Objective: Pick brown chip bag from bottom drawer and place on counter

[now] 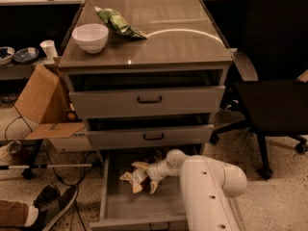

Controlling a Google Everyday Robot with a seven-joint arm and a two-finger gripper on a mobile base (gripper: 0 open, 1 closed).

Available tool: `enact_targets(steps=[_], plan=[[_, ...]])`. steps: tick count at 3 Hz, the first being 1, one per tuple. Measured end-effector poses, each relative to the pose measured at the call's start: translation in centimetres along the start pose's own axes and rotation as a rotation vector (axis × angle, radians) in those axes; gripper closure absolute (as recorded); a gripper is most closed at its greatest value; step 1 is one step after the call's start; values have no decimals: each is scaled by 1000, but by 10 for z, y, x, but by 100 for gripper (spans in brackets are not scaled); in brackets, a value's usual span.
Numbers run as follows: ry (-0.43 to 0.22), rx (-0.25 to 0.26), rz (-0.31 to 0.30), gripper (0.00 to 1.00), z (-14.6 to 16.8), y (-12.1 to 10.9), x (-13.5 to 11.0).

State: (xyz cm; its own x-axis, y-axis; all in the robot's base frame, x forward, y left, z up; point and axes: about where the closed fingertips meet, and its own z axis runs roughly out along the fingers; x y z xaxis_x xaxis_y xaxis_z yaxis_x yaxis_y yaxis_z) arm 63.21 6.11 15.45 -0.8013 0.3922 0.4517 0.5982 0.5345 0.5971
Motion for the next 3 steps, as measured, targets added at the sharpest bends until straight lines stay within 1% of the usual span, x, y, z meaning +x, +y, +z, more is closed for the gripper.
enact_targets(steps=[1,2,3], plan=[[-18,-17,16,19,-3,-7,-3],[-17,-20,16,42,-3,-7,-3],[-3,-31,17,66,-2,-7,-2]])
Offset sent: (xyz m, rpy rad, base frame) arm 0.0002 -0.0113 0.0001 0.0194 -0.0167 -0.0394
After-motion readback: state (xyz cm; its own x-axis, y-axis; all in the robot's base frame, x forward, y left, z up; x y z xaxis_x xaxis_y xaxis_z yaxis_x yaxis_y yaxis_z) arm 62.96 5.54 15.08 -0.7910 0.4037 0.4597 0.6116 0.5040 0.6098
